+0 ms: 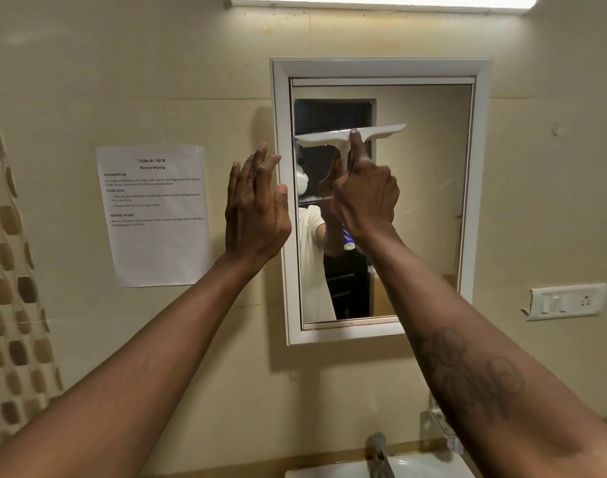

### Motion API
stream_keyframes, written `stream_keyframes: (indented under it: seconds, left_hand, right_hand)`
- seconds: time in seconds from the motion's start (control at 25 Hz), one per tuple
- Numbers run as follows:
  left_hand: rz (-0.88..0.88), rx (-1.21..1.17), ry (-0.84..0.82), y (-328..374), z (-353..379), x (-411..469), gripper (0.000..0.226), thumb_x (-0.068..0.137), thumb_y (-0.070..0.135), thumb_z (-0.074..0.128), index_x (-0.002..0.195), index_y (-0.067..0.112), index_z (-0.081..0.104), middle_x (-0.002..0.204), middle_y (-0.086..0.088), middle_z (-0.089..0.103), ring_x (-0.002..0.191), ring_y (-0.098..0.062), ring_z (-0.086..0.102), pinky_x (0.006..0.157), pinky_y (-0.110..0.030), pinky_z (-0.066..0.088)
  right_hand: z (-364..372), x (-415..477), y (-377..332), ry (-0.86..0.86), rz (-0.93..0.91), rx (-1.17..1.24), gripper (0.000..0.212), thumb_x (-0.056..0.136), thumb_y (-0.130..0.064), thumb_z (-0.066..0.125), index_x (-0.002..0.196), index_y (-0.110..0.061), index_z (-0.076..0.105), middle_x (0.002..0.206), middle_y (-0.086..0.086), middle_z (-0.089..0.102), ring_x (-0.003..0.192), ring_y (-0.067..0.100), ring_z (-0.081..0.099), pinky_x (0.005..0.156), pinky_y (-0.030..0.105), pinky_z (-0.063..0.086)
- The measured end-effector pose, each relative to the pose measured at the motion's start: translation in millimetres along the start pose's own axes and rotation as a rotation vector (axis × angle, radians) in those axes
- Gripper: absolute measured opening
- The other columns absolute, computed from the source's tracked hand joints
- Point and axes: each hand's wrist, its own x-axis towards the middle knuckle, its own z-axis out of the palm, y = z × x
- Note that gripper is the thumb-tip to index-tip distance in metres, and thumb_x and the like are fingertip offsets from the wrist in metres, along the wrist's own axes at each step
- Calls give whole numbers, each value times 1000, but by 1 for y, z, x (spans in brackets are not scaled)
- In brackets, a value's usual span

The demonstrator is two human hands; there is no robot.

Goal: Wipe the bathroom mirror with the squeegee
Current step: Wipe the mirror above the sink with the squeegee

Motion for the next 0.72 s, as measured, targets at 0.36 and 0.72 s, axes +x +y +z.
stream_keyframes:
  seconds: [0.36, 0.72]
  left_hand:
    - [-13, 11, -30, 5, 1, -19, 46, 101, 16, 51, 147, 9, 50, 163, -12, 41, 153, -27, 39, 130, -50, 21]
    - [-28, 15, -66, 4, -3, -43, 47, 101, 16, 47, 147, 9, 49, 163, -12, 41, 153, -27, 38, 130, -50, 22]
  right_hand:
    - [11, -55, 18, -19, -13, -52, 59, 102, -43, 54, 156, -23, 38, 61, 1, 54, 47, 11, 51, 51, 30, 56]
    - [6, -93, 22, -82, 51, -56, 56, 107, -47, 44, 158, -25, 35, 54, -3, 42, 43, 9, 44, 48, 30, 50]
